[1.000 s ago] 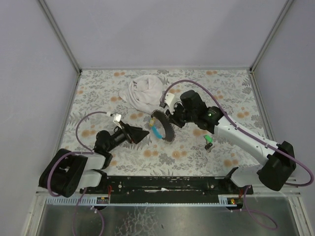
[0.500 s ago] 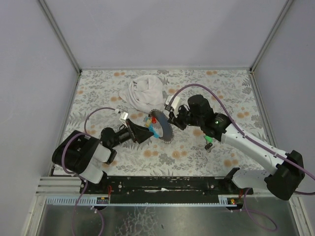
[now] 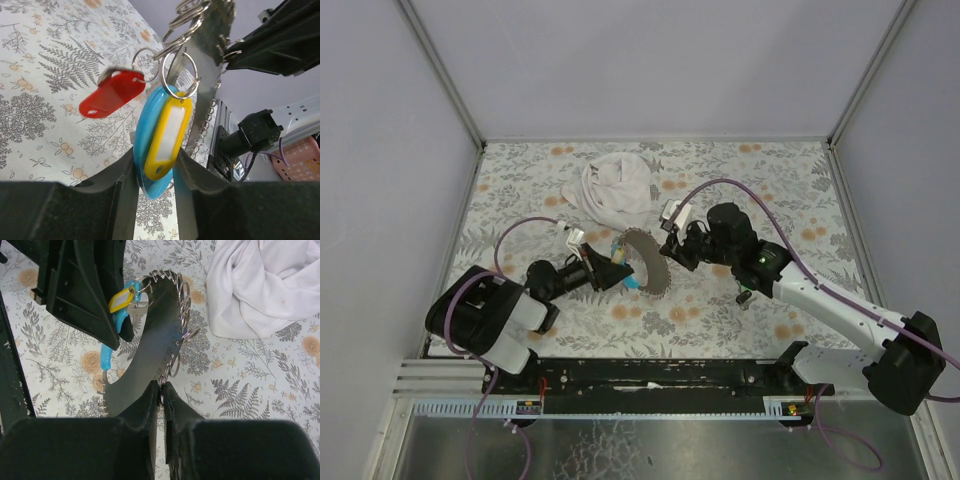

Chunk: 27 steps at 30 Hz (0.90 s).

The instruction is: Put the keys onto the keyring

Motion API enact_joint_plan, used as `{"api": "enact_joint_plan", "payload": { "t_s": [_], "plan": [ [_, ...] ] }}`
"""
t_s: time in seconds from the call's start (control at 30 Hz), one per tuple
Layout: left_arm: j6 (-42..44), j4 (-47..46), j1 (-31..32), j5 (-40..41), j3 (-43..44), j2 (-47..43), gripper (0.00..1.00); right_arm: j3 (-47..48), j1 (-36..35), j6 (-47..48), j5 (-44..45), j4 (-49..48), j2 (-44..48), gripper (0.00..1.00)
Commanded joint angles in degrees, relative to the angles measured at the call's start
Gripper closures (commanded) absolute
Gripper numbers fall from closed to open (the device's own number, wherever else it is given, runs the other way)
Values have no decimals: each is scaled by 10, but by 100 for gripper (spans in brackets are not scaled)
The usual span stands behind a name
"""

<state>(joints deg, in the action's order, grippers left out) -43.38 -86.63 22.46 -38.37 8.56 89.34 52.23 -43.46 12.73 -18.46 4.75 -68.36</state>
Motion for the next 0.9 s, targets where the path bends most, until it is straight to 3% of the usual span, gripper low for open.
{"api": "enact_joint_plan", "payload": {
  "t_s": [0.0,0.37,0.63,0.7,0.8,0.87],
  "plan": [
    [21,-50,2,7,-18,-42,74,-18,-2,-11,22,-59,40,100],
    [6,-22,14,-11,-48,-183,80,-67,-2,-32,45,-99,53,100],
    [67,72,37,8,-34,-216,100,-67,-2,-45,20,-124,58,99],
    [80,92,38,21,-30,-225,100,-68,-2,-47,19,-124,55,91],
    [125,156,41,40,-20,-255,100,-66,-2,-49,33,-111,54,60],
    [177,247,51,70,-4,-288,100,-66,-2,-51,43,-98,61,51]
  ]
}}
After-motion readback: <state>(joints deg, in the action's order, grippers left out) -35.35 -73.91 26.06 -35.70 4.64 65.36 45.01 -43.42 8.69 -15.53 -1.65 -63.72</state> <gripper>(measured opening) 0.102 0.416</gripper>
